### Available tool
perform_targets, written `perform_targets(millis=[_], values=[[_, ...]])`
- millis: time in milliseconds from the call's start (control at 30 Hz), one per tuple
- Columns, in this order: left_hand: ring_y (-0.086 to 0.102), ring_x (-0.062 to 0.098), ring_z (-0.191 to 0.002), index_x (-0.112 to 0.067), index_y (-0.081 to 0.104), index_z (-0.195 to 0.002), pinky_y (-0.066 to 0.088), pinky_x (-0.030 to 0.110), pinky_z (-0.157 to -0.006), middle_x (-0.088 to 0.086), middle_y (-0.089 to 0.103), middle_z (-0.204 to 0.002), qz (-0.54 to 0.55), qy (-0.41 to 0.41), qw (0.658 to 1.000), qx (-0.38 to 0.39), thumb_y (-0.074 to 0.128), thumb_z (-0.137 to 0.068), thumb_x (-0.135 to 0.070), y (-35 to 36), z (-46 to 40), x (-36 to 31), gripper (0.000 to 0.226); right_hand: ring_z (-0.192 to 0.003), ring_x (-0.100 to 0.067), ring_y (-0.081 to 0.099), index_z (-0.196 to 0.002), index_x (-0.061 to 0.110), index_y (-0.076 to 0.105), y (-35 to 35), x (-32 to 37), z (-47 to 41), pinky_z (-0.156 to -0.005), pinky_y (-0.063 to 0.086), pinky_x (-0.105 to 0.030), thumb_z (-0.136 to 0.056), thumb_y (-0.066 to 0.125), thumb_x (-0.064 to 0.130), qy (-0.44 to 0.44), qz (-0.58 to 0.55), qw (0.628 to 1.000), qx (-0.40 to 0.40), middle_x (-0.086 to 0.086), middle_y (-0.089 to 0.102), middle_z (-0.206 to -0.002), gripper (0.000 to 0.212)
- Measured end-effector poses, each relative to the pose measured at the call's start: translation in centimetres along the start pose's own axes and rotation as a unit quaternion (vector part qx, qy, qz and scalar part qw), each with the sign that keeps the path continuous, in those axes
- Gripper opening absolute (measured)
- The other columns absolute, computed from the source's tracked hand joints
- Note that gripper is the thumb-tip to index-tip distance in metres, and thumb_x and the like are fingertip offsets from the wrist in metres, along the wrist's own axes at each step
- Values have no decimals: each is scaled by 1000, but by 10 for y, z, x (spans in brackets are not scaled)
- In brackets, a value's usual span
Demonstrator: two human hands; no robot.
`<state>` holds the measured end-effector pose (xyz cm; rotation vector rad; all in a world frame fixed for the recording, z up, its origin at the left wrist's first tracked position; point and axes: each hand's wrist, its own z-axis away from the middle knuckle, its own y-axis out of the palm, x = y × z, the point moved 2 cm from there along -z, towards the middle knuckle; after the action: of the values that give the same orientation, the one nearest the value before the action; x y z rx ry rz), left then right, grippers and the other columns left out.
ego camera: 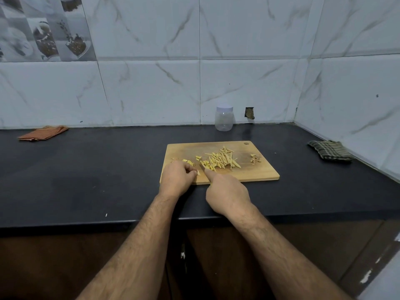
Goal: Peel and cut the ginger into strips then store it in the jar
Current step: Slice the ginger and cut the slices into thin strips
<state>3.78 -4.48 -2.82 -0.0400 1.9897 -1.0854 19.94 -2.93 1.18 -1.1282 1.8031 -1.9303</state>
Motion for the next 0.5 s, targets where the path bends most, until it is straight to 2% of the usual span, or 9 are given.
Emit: perform_targets(millis=[200,400,500], values=[[65,12,-88,-26,77,-80,56,32,-80,-9,75,-90,5,-15,1000,-9,68,-83,-22,2,1,-2,10,-114,-26,58,-149,33,38,7,3,-4,-79,46,-35,-96,44,15,-4,-4,1000,11,-5,62,-127,56],[65,12,-91,-27,76,-80,56,33,-82,-9,75,-92,9,-22,1000,-8,68,-83,-22,2,1,-3,10,-118,-25,56,-151,36,35,7,4,-4,-83,46,-34,-96,44,15,-2,3,1000,20,-4,59,-132,60],[66,12,-89,-29,72,-74,56,33,-81,-9,75,-91,9,-22,1000,-8,68,-83,-22,2,1,-4,12,-115,-25,57,-149,35,38,5,8,-5,-79,44,-35,-94,45,11,2,16,999,33,-5,61,-128,60]])
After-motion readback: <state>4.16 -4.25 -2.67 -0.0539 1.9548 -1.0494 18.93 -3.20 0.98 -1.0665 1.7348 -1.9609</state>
